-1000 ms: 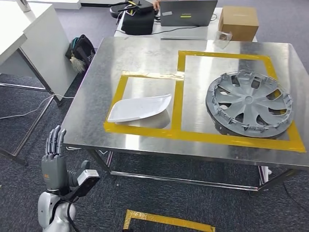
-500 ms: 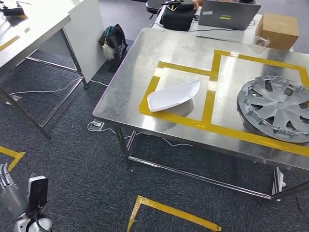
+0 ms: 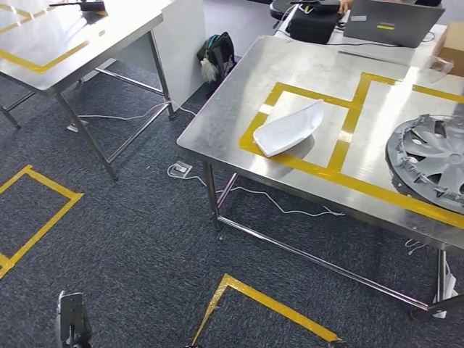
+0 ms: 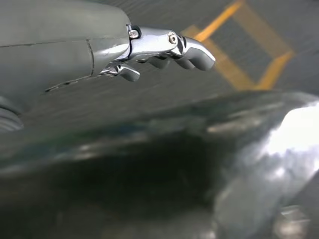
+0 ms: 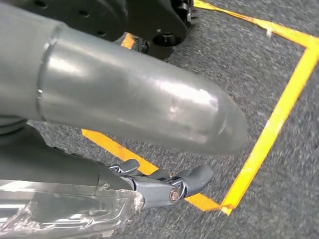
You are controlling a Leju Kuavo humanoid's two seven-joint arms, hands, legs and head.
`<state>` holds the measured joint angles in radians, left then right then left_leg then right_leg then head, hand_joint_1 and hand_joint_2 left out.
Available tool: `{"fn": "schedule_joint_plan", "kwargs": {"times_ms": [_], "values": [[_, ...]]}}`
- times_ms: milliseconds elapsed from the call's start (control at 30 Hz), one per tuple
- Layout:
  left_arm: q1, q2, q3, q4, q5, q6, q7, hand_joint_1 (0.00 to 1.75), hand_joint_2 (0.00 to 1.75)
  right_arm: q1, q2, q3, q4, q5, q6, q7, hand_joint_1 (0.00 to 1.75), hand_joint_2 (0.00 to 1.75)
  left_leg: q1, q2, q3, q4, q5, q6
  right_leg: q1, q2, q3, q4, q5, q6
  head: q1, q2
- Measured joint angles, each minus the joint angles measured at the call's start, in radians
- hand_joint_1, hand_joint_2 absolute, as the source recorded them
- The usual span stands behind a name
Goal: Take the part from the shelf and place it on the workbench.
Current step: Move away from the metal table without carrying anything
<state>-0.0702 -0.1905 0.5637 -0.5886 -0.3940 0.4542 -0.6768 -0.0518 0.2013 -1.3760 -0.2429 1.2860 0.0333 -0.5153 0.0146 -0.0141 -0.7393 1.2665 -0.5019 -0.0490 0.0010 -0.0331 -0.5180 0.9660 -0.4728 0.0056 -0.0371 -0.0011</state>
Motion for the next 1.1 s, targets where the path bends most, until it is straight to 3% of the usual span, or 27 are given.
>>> {"fn": "schedule_joint_plan", "kwargs": {"times_ms": [33, 100, 167, 200, 233, 267, 300, 367, 433, 467, 500, 533, 567, 633, 700, 767, 833, 900, 967, 1000, 1033, 1100], "values": [[0.003, 0.011, 0.001, 0.052, 0.002, -0.031, 0.011, 0.0, 0.0, -0.001, 0.0, 0.0, 0.0, -0.002, 0.002, -0.002, 0.0, 0.0, 0.006, 0.004, 0.019, 0.001, 0.026, -0.005, -0.001, -0.014, -0.01, 0.001, 0.008, 0.004, 0.0, 0.0], [0.013, 0.027, 0.002, 0.13, 0.001, -0.104, 0.025, 0.0, 0.0, -0.002, -0.001, 0.0, 0.001, -0.004, 0.006, -0.002, 0.0, 0.0, 0.015, 0.034, 0.105, -0.088, 0.068, -0.016, -0.003, -0.038, -0.027, 0.007, 0.019, 0.016, -0.001, 0.0], [0.018, 0.04, 0.002, 0.187, -0.009, -0.169, 0.042, 0.0, 0.0, -0.003, -0.003, 0.0, 0.002, -0.006, 0.007, -0.002, 0.0, 0.0, 0.014, 0.074, 0.197, -0.213, 0.057, -0.014, -0.002, -0.062, -0.042, 0.021, 0.023, 0.03, -0.001, 0.0], [0.019, 0.046, 0.002, 0.21, -0.015, -0.189, 0.054, 0.0, 0.0, -0.005, -0.004, 0.0, 0.002, -0.006, 0.008, -0.003, 0.0, 0.0, 0.01, 0.083, 0.22, -0.255, 0.039, -0.006, -0.002, -0.075, -0.048, 0.03, 0.024, 0.037, -0.001, 0.0], [0.022, 0.052, 0.002, 0.233, -0.023, -0.202, 0.068, 0.0, 0.0, -0.008, -0.005, 0.0, 0.003, -0.007, 0.008, -0.003, 0.0, 0.0, 0.006, 0.077, 0.224, -0.275, 0.027, 0.006, -0.003, -0.087, -0.054, 0.036, 0.027, 0.045, 0.0, 0.0], [0.028, 0.057, 0.002, 0.251, -0.03, -0.207, 0.082, 0.0, 0.0, -0.011, -0.005, 0.0, 0.003, -0.008, 0.008, -0.003, 0.0, 0.0, 0.005, 0.067, 0.221, -0.282, 0.02, 0.02, -0.005, -0.091, -0.056, 0.04, 0.028, 0.052, 0.0, 0.0], [0.036, 0.063, 0.002, 0.266, -0.034, -0.211, 0.094, 0.0, 0.0, -0.013, -0.005, 0.0, 0.003, -0.009, 0.008, -0.003, 0.0, 0.0, 0.004, 0.057, 0.217, -0.283, 0.02, 0.03, -0.009, -0.079, -0.063, 0.05, 0.02, 0.057, 0.001, 0.0], [0.048, 0.071, 0.002, 0.289, -0.041, -0.217, 0.112, 0.0, 0.0, -0.011, -0.005, 0.0, 0.004, -0.009, 0.008, -0.003, 0.0, 0.0, 0.002, 0.039, 0.211, -0.283, 0.029, 0.048, -0.013, -0.024, -0.094, 0.123, -0.029, 0.064, 0.005, 0.0], [0.048, 0.076, 0.001, 0.305, -0.047, -0.221, 0.129, 0.0, 0.0, -0.006, -0.005, 0.0, 0.005, -0.009, 0.007, -0.002, 0.0, 0.0, -0.006, 0.014, 0.199, -0.283, 0.038, 0.061, -0.011, 0.021, -0.152, 0.262, -0.099, 0.061, 0.01, 0.0], [0.048, 0.077, 0.001, 0.312, -0.049, -0.224, 0.139, 0.0, 0.0, -0.003, -0.005, 0.0, 0.005, -0.009, 0.007, 0.0, 0.0, 0.0, -0.011, 0.001, 0.194, -0.283, 0.043, 0.066, -0.009, 0.028, -0.174, 0.317, -0.12, 0.057, 0.011, 0.0], [0.049, 0.077, 0.001, 0.319, -0.051, -0.226, 0.151, 0.0, 0.0, -0.002, -0.005, 0.0, 0.006, -0.009, 0.006, 0.003, 0.0, 0.0, -0.016, -0.012, 0.189, -0.283, 0.047, 0.068, -0.006, 0.032, -0.181, 0.339, -0.123, 0.052, 0.012, 0.0], [0.051, 0.078, 0.001, 0.325, -0.053, -0.228, 0.161, 0.0, 0.0, -0.001, -0.005, 0.0, 0.006, -0.009, 0.005, 0.007, 0.0, 0.0, -0.019, -0.026, 0.186, -0.283, 0.051, 0.069, -0.002, 0.036, -0.166, 0.319, -0.107, 0.045, 0.012, 0.0], [0.054, 0.078, 0.001, 0.33, -0.052, -0.232, 0.167, 0.0, 0.0, -0.001, -0.005, 0.0, 0.006, -0.009, 0.005, 0.01, 0.0, 0.0, -0.021, -0.039, 0.184, -0.283, 0.055, 0.069, 0.002, 0.045, -0.132, 0.261, -0.078, 0.037, 0.012, 0.0], [0.055, 0.079, 0.001, 0.336, -0.045, -0.249, 0.168, 0.0, 0.0, -0.001, -0.006, 0.0, 0.006, -0.009, 0.005, 0.016, 0.0, 0.0, -0.023, -0.063, 0.18, -0.282, 0.062, 0.066, 0.007, 0.086, -0.05, 0.114, -0.031, 0.024, 0.011, 0.0], [0.053, 0.078, 0.006, 0.339, -0.027, -0.27, 0.158, 0.0, 0.0, -0.001, -0.006, 0.001, 0.007, -0.009, 0.005, 0.02, 0.0, 0.0, -0.022, -0.083, 0.173, -0.281, 0.068, 0.059, 0.008, 0.111, -0.013, 0.041, -0.02, 0.019, 0.011, 0.0], [0.053, 0.079, 0.016, 0.342, -0.006, -0.282, 0.147, 0.0, 0.0, -0.001, -0.006, 0.0, 0.007, -0.009, 0.005, 0.021, 0.0, 0.0, -0.019, -0.1, 0.166, -0.281, 0.075, 0.048, 0.009, 0.093, -0.008, 0.034, -0.015, 0.014, 0.011, 0.0], [0.055, 0.079, 0.026, 0.344, 0.003, -0.283, 0.143, 0.0, 0.0, 0.0, -0.006, 0.0, 0.007, -0.008, 0.004, 0.022, 0.0, 0.0, -0.02, -0.075, 0.151, -0.258, 0.058, 0.039, 0.006, 0.07, -0.003, 0.024, -0.004, 0.003, 0.009, 0.0], [0.053, 0.079, 0.032, 0.346, 0.003, -0.281, 0.142, 0.0, 0.0, 0.003, -0.007, 0.0, 0.008, -0.008, 0.003, 0.023, 0.0, 0.0, -0.018, -0.024, 0.104, -0.163, -0.004, 0.028, 0.004, 0.044, -0.003, 0.017, 0.003, -0.003, 0.007, 0.0], [0.05, 0.078, 0.034, 0.348, 0.002, -0.279, 0.143, 0.0, 0.0, 0.007, -0.007, 0.0, 0.008, -0.008, 0.001, 0.023, 0.0, 0.0, -0.012, -0.003, 0.046, -0.038, -0.065, 0.016, 0.004, 0.015, -0.007, 0.017, 0.003, -0.004, 0.006, 0.0], [0.051, 0.077, 0.035, 0.349, 0.0, -0.278, 0.144, 0.0, 0.0, 0.008, -0.007, 0.0, 0.008, -0.008, 0.002, 0.023, 0.0, 0.0, -0.009, 0.0, 0.034, -0.006, -0.072, 0.01, 0.004, 0.001, -0.009, 0.017, 0.003, -0.003, 0.006, 0.0], [0.052, 0.077, 0.036, 0.35, -0.002, -0.275, 0.147, 0.0, 0.0, 0.008, -0.007, 0.0, 0.008, -0.008, 0.002, 0.023, 0.0, 0.0, -0.005, 0.003, 0.039, -0.011, -0.06, 0.006, 0.003, -0.012, -0.009, 0.018, 0.003, -0.002, 0.006, 0.0], [0.054, 0.077, 0.037, 0.351, -0.01, -0.27, 0.158, 0.0, 0.0, 0.007, -0.007, 0.0, 0.008, -0.008, 0.003, 0.023, 0.0, 0.0, 0.001, 0.029, 0.105, -0.122, 0.001, -0.001, 0.001, -0.036, -0.007, 0.019, 0.0, 0.005, 0.006, 0.0]]}}
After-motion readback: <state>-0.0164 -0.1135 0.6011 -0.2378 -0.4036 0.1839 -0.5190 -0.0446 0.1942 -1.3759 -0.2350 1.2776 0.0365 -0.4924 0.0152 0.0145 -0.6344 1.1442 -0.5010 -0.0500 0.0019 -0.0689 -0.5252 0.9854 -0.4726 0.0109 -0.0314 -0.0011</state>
